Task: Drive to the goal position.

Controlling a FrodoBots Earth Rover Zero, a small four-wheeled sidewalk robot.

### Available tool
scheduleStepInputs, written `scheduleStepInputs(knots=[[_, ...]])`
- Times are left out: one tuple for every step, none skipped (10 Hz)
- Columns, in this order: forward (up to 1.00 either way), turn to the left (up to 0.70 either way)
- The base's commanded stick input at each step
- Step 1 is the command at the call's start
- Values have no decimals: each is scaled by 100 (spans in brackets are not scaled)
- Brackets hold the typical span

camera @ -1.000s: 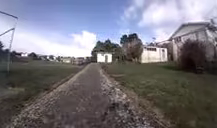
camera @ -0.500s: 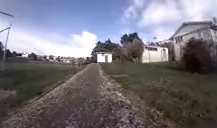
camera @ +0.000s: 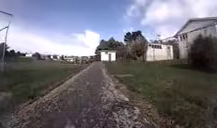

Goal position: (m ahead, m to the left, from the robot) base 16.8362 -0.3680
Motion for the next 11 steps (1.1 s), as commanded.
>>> scheduleStepInputs(knots=[[70,0],[70,0],[70,0],[70,0],[70,0],[70,0],[70,0],[70,0],[70,0],[70,0],[70,0]])
